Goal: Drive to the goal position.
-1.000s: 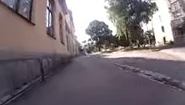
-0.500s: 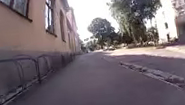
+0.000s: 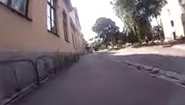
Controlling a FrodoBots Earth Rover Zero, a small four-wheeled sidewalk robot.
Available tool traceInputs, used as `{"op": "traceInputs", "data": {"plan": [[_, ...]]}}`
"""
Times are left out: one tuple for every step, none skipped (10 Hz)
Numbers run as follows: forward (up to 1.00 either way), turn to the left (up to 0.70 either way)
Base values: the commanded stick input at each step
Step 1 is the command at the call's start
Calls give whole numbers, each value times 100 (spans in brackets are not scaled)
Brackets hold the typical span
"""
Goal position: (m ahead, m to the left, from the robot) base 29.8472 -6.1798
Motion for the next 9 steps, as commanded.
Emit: {"op": "traceInputs", "data": {"plan": [[47,28],[47,28],[47,28],[47,28],[47,28],[45,27],[44,27],[44,27],[45,27]]}}
